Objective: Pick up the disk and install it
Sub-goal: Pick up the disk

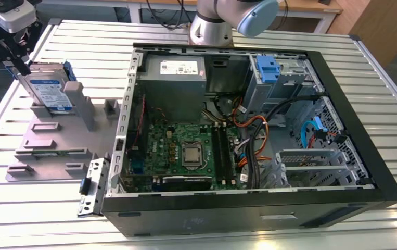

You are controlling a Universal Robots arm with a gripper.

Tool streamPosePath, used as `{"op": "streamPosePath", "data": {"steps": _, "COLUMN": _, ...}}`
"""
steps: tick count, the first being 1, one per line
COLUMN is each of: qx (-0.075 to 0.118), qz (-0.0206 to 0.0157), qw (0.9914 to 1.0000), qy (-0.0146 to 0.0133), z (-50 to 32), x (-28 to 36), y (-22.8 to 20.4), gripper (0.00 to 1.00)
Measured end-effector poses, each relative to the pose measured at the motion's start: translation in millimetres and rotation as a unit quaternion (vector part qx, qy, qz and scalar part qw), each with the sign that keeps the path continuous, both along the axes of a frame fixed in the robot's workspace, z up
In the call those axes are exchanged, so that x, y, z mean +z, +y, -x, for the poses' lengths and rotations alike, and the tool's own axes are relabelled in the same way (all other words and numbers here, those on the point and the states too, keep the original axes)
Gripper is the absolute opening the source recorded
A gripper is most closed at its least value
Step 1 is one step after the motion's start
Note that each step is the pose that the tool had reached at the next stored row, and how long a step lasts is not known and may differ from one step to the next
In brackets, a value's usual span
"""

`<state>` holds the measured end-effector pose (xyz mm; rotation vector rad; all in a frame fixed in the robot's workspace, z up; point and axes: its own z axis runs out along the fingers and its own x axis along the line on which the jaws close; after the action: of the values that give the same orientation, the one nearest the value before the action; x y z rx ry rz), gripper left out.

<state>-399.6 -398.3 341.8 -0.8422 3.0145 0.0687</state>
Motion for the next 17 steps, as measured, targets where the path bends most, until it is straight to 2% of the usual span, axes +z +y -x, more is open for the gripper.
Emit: {"op": "streamPosePath", "data": {"steps": 17, "qx": 0.007, "qz": 0.0000, "qw": 0.99998, "qy": 0.0000, "z": 0.0, "x": 0.0, "y": 0.0, "gripper": 0.11}}
